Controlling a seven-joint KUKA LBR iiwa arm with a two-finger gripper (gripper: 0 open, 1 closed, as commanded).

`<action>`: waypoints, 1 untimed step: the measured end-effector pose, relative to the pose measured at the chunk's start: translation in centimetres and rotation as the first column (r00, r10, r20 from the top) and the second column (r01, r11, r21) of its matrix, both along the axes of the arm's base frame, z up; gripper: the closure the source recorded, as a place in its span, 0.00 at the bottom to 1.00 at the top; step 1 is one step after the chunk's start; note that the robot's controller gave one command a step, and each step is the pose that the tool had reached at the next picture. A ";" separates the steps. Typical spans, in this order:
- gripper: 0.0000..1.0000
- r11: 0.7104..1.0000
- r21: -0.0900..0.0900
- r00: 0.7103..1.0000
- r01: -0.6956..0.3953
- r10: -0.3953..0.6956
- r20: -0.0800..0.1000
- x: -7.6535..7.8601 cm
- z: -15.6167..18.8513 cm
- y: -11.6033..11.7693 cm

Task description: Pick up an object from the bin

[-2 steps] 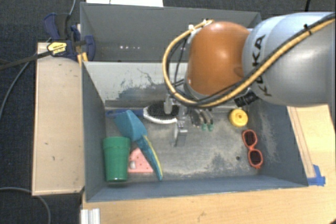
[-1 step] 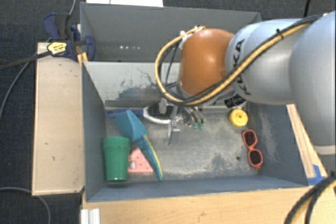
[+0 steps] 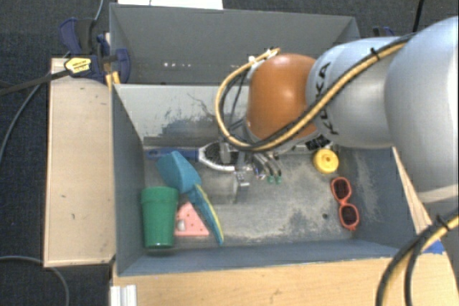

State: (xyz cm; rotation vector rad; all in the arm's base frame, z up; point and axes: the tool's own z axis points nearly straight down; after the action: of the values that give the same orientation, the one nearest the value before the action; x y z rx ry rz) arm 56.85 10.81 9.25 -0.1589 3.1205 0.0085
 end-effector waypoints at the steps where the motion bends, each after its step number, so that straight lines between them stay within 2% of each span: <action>1: 0.00 0.988 -0.002 0.988 -0.152 0.152 0.006 1.7 -0.7 -0.1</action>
Offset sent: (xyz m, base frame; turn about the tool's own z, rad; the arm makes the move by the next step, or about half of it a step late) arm 0.0209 -0.0097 -0.0079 0.0354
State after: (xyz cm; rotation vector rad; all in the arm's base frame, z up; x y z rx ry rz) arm 58.58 10.74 8.54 -0.3956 3.0939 0.0072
